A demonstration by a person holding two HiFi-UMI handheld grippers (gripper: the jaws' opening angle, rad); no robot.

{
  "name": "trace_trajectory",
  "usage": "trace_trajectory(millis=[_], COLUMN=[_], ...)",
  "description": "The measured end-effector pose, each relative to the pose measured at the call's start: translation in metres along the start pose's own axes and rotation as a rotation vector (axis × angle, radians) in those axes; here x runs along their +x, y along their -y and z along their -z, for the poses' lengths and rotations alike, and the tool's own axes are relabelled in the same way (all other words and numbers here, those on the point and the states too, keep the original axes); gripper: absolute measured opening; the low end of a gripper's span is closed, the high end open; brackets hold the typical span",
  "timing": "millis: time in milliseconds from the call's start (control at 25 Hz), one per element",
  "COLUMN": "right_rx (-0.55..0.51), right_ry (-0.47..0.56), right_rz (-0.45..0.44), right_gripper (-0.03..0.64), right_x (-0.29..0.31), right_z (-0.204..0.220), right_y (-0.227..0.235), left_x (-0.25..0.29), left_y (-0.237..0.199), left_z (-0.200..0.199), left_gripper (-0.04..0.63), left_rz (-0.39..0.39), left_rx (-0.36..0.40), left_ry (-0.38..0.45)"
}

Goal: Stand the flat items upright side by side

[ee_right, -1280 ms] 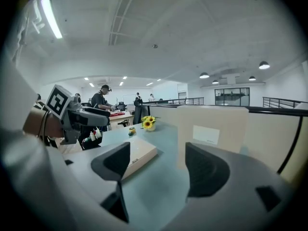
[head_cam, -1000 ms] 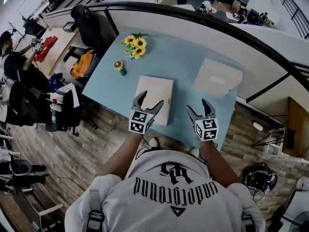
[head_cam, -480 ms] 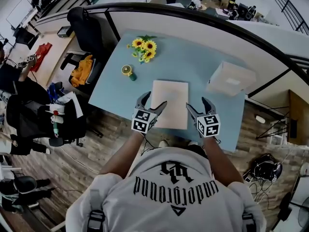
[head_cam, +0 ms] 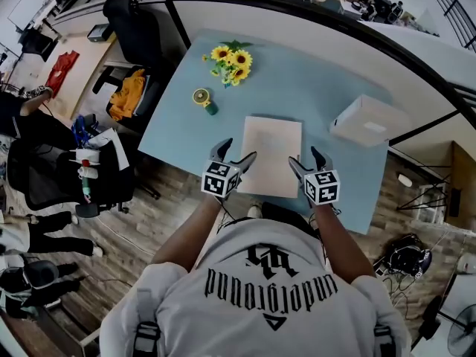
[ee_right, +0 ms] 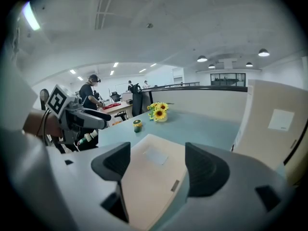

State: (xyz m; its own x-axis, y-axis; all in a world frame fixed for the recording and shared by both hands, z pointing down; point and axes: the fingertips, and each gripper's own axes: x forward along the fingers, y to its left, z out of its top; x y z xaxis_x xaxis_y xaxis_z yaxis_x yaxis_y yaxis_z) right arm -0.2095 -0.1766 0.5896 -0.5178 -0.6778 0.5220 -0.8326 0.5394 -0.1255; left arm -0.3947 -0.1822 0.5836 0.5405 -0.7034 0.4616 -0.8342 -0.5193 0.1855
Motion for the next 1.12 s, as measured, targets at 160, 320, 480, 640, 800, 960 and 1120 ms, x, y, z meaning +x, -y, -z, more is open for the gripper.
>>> trace_trajectory(millis=[160, 320, 480, 640, 800, 960, 1120], right_rx=[0.026, 0.094, 0.144, 0.206, 0.280, 0.350, 0.428], right_ry=[-0.067, -0.141, -0.215, -0.289, -0.359, -0.405, -0.430], right_rz=[-0.017, -0.041, -0.068, -0.075, -0.103, -0.136, -0.177], right_gripper=[0.357, 0.359, 0.362, 0.364, 0.365, 0.367, 0.367], right_x=[0.022, 0.040, 0.061, 0.072, 0.080, 0.088, 0.096], right_z=[0.019, 0.046, 0.078, 0.103, 0.130, 0.148, 0.157], right_y=[0.009, 0.016, 0.024, 0.032, 0.032, 0.031, 0.029], left_x=[0.015, 0.028, 0.045, 0.062, 0.075, 0.087, 0.093], left_y=[-0.014, -0.024, -0.033, -0.039, -0.039, -0.042, -0.044], left_z=[0.021, 0.046, 0.073, 0.098, 0.121, 0.141, 0.156], left_gripper=[0.385, 0.385, 0.387, 0.387, 0.387, 0.387, 0.385], left_rz=[-0.006, -0.005, 0.000, 0.011, 0.036, 0.045, 0.066], left_rx=[-0.056, -0.106, -0.153, -0.197, -0.237, -0.295, -0.380], left_ry=[-0.059, -0.126, -0.206, -0.276, -0.341, -0.400, -0.437])
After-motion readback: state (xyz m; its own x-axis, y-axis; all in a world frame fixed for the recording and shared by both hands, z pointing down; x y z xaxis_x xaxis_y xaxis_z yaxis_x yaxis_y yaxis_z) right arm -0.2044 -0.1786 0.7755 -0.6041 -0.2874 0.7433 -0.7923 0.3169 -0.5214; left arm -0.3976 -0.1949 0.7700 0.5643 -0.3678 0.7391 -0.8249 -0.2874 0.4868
